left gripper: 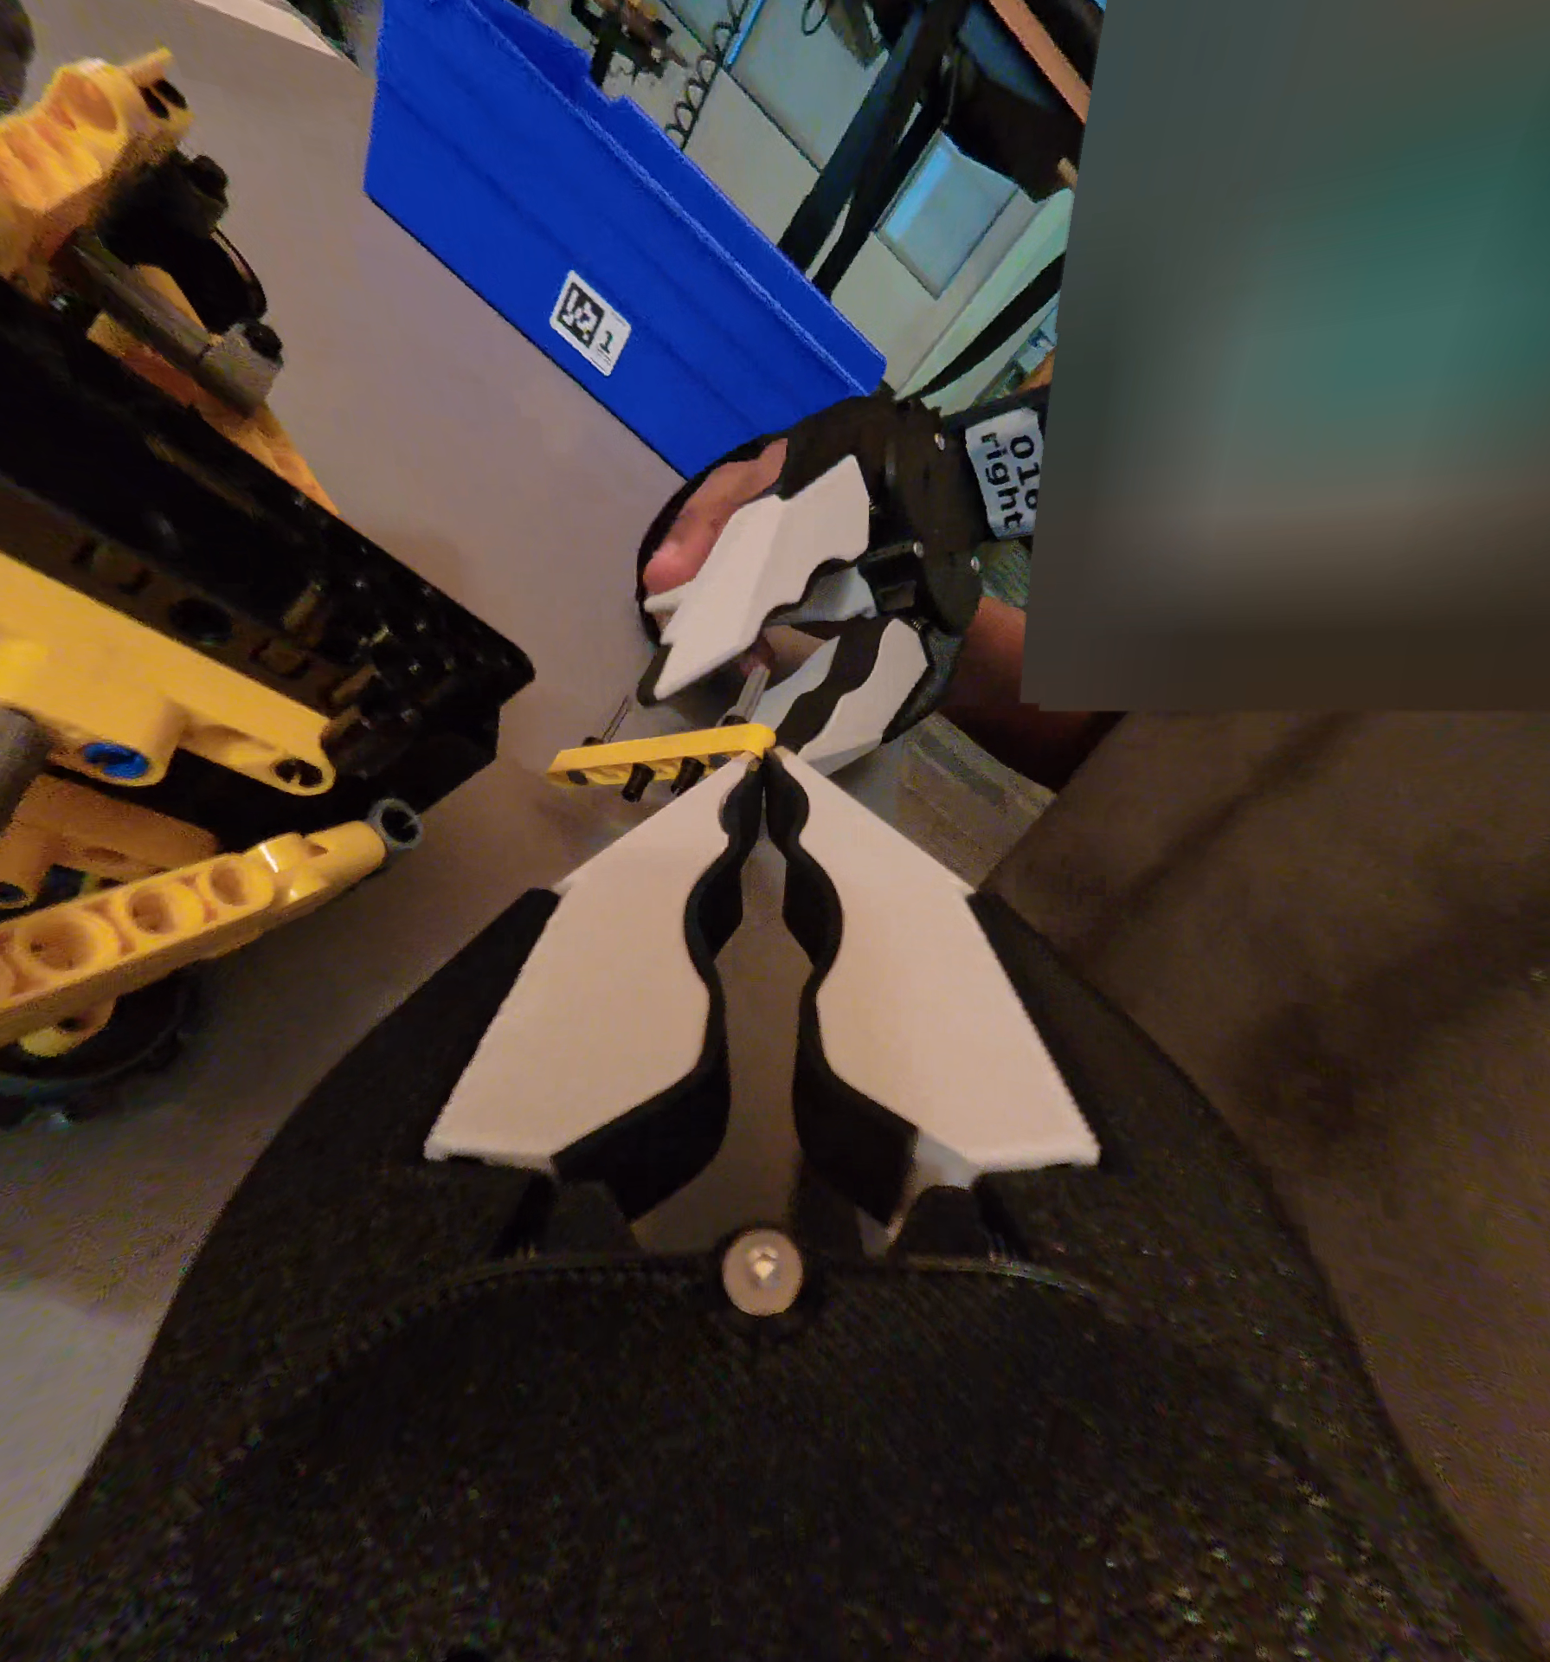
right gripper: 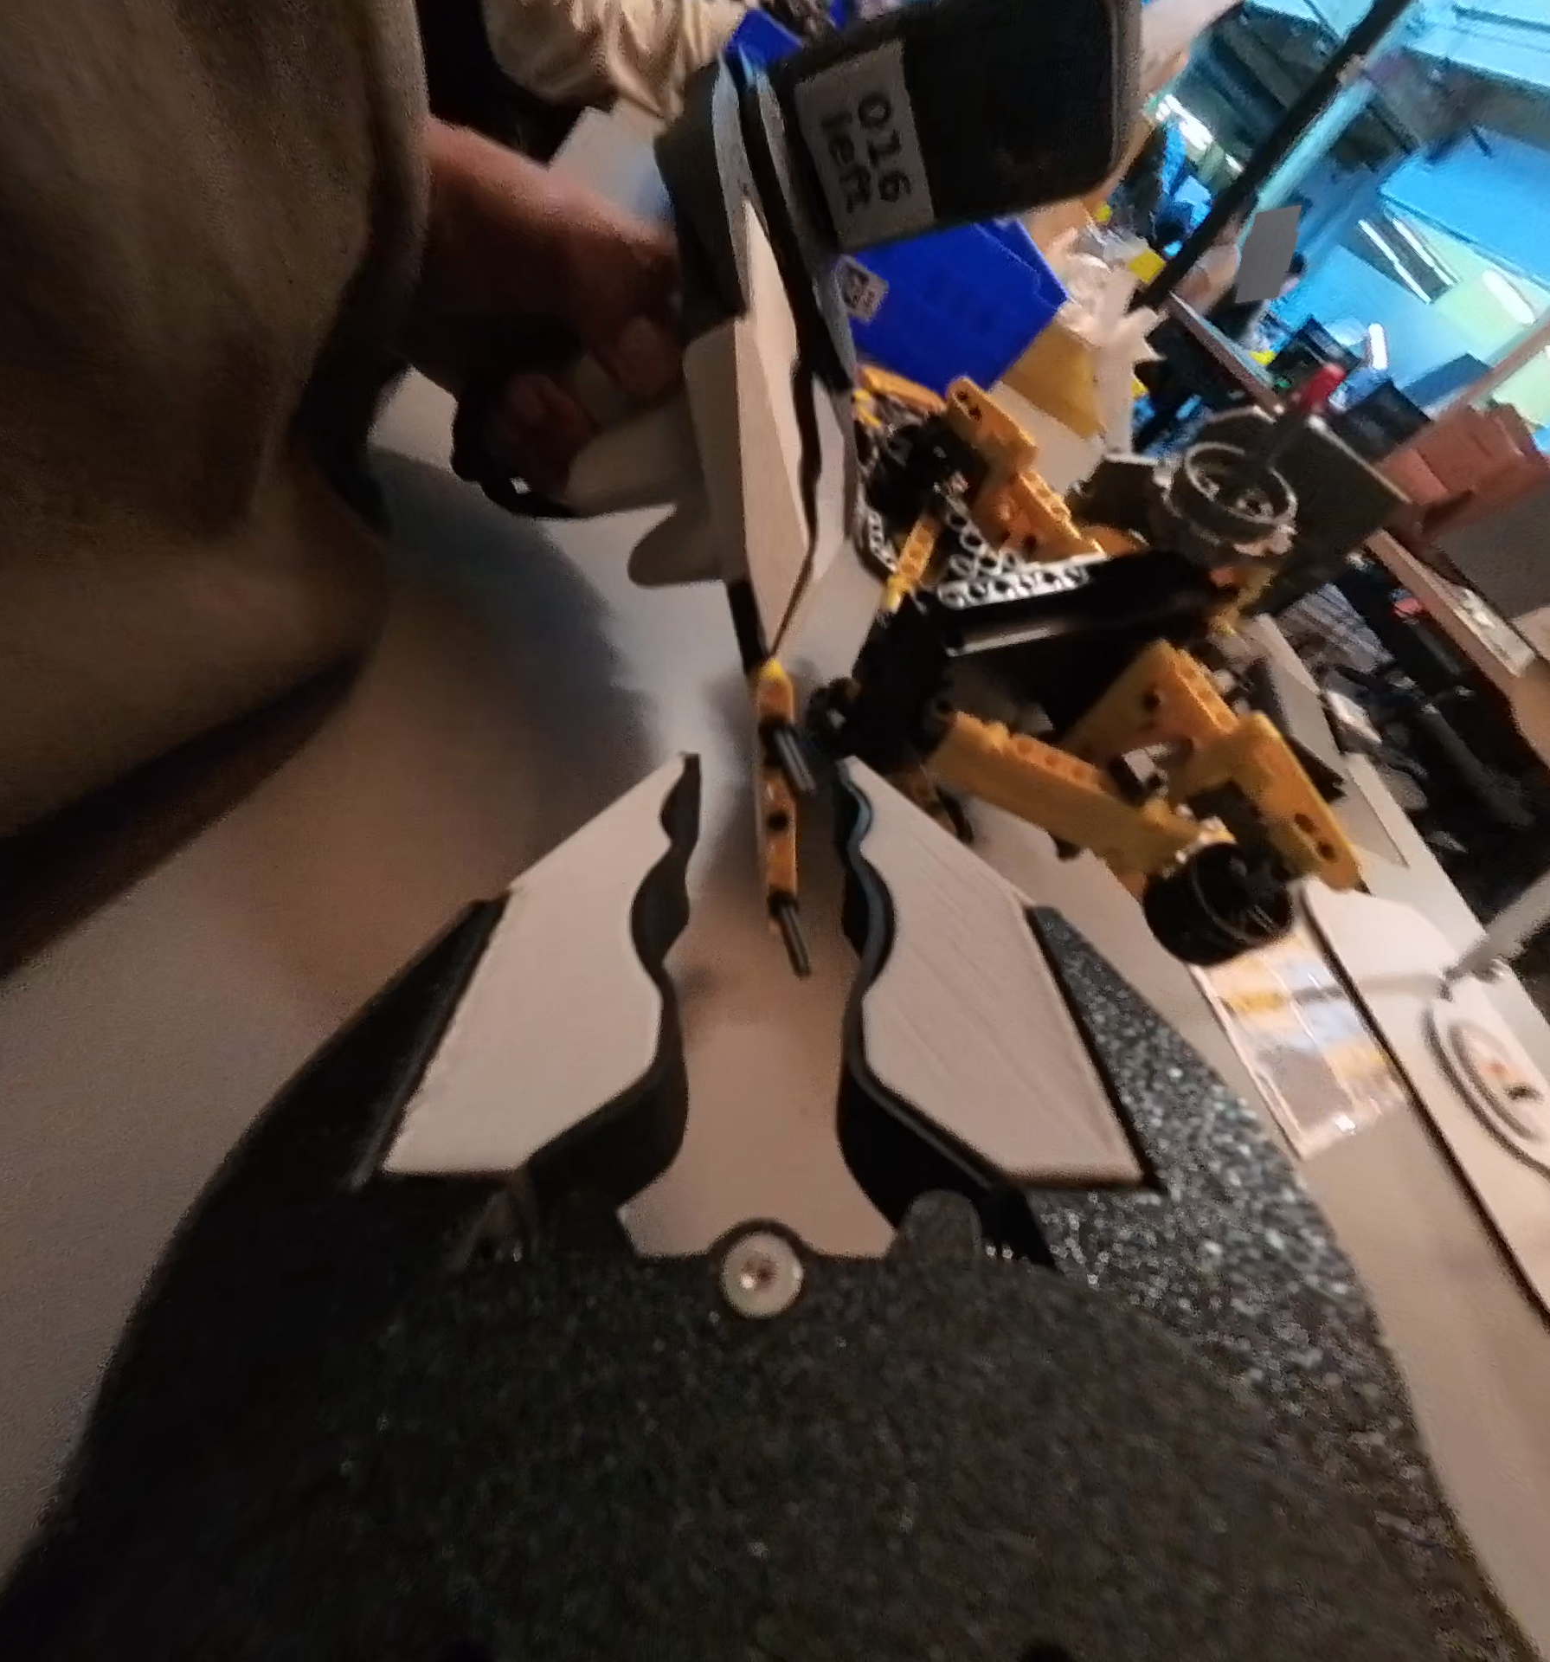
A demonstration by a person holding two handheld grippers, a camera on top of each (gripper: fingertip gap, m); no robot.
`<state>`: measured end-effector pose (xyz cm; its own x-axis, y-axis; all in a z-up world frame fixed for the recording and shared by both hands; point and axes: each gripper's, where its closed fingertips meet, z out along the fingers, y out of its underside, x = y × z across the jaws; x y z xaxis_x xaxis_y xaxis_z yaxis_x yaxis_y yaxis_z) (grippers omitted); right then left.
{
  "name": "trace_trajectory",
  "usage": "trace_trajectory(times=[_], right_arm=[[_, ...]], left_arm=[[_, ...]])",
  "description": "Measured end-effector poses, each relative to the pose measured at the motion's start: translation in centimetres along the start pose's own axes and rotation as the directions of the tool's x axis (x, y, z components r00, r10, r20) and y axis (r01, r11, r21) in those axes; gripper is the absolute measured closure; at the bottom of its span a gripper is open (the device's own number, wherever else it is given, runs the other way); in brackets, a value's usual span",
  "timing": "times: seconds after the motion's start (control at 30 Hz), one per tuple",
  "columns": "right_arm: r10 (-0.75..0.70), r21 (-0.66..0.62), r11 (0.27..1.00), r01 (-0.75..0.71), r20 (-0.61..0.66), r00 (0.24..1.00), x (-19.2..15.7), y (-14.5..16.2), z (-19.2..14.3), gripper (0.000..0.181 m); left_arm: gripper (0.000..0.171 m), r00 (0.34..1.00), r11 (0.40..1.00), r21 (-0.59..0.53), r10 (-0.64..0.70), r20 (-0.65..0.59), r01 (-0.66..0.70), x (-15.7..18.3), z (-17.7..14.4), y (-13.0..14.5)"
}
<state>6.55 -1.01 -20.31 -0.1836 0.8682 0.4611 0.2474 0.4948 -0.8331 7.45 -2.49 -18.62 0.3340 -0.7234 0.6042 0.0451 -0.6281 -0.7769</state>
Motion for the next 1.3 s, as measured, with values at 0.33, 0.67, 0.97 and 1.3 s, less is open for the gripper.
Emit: trace_trajectory(times=[0.33, 0.67, 0.97, 1.3], right_arm=[[0.05, -0.031, 0.999, -0.045, 0.182, 0.982, -0.2, -0.5, 0.7, 0.174], [0.223, -0.121, 0.969, -0.214, 0.061, 0.973, 4.4, -3.7, -0.1, 0.175], [-0.052, -0.497, 0.865, 0.068, 0.046, 0.998, 5.6, -4.4, 2.7, 0.174], [-0.248, -0.75, 0.556, 0.359, 0.262, 0.933, 5.5, -3.2, 4.4, 0.174]], left_arm=[[0.171, 0.997, 0.997, -0.022, 0.079, 0.004, -0.078, -0.2, -0.5, 0.2], [0.135, 0.951, 0.924, 0.224, 0.3, 0.072, -0.309, 1.8, -4.4, -3.5], [0.136, 0.827, 0.888, 0.13, 0.346, 0.443, -0.441, -4.0, -6.8, -4.1], [0.159, 0.864, 0.915, 0.104, 0.324, 0.387, -0.389, -5.1, -5.0, -3.7]])
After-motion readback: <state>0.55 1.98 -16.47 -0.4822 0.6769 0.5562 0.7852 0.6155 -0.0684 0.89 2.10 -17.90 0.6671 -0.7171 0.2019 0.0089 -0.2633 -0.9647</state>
